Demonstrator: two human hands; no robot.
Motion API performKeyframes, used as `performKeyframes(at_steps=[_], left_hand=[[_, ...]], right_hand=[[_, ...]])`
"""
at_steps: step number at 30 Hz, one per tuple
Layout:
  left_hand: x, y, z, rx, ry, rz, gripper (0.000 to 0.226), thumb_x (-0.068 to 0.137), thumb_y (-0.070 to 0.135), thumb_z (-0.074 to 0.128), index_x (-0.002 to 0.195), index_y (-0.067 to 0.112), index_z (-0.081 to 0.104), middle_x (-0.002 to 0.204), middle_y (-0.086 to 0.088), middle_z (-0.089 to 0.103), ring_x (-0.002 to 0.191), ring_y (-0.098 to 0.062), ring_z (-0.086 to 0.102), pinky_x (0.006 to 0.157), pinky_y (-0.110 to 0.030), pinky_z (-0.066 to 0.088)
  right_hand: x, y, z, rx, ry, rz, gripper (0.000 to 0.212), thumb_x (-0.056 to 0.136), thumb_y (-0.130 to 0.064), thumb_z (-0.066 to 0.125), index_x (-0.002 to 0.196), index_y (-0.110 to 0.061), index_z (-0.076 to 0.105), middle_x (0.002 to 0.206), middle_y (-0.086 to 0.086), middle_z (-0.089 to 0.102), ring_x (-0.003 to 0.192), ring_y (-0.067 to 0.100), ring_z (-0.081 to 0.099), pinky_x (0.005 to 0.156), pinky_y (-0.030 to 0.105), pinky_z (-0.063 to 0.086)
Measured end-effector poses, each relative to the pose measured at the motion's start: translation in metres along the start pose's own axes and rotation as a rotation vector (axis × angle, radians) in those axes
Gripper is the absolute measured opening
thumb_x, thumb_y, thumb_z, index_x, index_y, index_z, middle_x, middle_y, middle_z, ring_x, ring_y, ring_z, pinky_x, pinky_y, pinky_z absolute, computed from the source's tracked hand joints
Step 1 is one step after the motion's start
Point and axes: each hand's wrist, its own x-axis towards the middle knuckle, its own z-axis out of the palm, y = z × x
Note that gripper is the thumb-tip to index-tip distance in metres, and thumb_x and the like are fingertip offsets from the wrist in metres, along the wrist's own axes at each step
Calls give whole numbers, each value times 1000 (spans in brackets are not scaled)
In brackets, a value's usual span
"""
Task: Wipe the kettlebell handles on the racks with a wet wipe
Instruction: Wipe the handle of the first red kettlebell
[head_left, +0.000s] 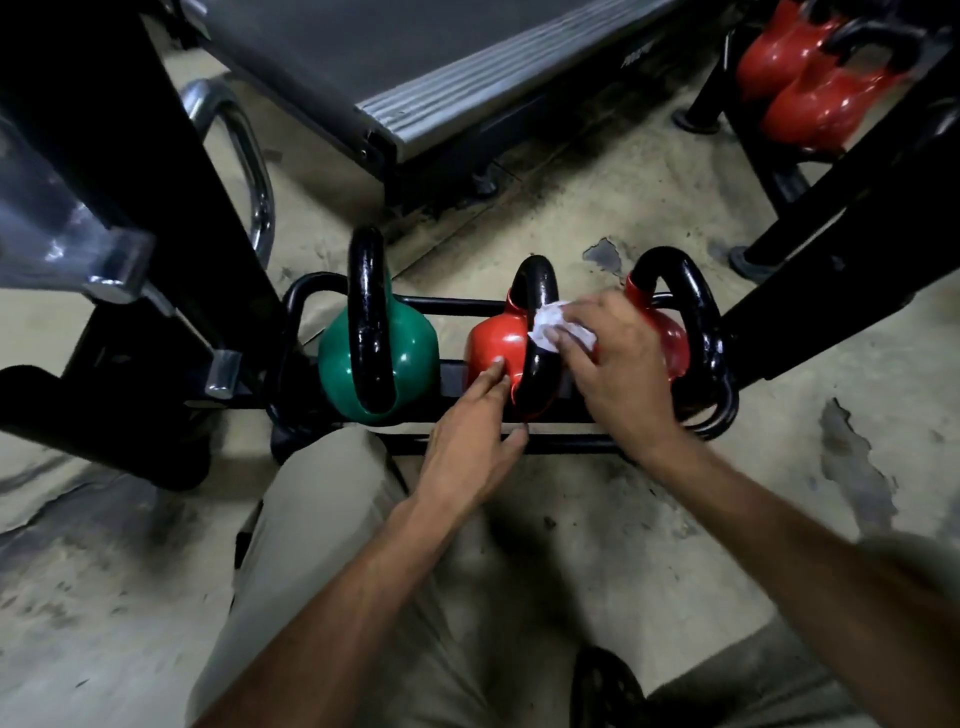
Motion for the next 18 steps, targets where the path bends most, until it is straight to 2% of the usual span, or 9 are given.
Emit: performKeyframes(at_steps=[2,5,7,9,12,14,15,16,18], left_hand=[[2,1,0,-19,29,-6,60,96,28,63,153,17,46,166,11,30,146,-13,42,117,-35,39],[3,3,-1,-42,23,-4,54,99,27,60,151,20,49,165,14,31,143,-13,45,115,-35,42],[1,4,-2,-16,22,-8,52,101,30,58,151,20,50,165,13,32,143,-14,45,113,-34,41],[0,6,-4,14,19,-23,51,102,31,58,150,16,51,164,6,36,143,-18,45,113,-31,37],[-2,8,-6,-55,43,-5,56,99,27,64,152,15,48,161,1,42,144,-17,43,117,-31,38],[-3,13,-5,-118,77,23,68,96,24,67,158,21,39,161,2,41,145,-11,41,119,-33,38],[-4,17,-5,-138,94,42,74,95,22,68,160,25,32,162,5,39,144,-7,40,119,-28,37],[-6,22,-6,-149,111,66,80,95,19,69,162,27,26,163,8,37,143,-3,38,116,-20,34],[-8,29,-7,-124,152,125,85,94,15,69,163,26,21,164,10,33,144,1,34,112,-9,29]], right_hand=[[-22,-11,13,264,92,304,7,100,-20,62,97,-16,67,84,-8,66,74,8,60,65,27,46],[-40,-23,33,509,125,595,24,105,-14,49,82,-17,57,66,-16,54,62,2,47,61,24,40],[-27,-27,39,661,132,748,28,104,-11,45,80,-15,58,69,-8,54,65,8,47,62,28,40],[6,-28,36,916,124,983,25,104,-9,43,90,-4,64,74,6,62,62,16,57,58,26,47],[58,-31,21,1374,79,1255,36,106,-6,39,78,7,57,53,16,64,41,24,65,37,24,49],[81,-29,21,1407,142,1264,22,100,6,40,83,8,55,51,20,62,40,32,65,34,30,49],[86,-29,25,1351,168,1246,17,95,9,42,86,5,55,56,23,63,44,36,66,37,33,51],[86,-28,29,1254,180,1201,16,94,7,45,86,1,57,63,23,64,49,37,67,41,34,52],[69,-23,36,901,191,1008,17,99,-9,54,82,-12,57,72,8,64,60,25,64,52,30,50]])
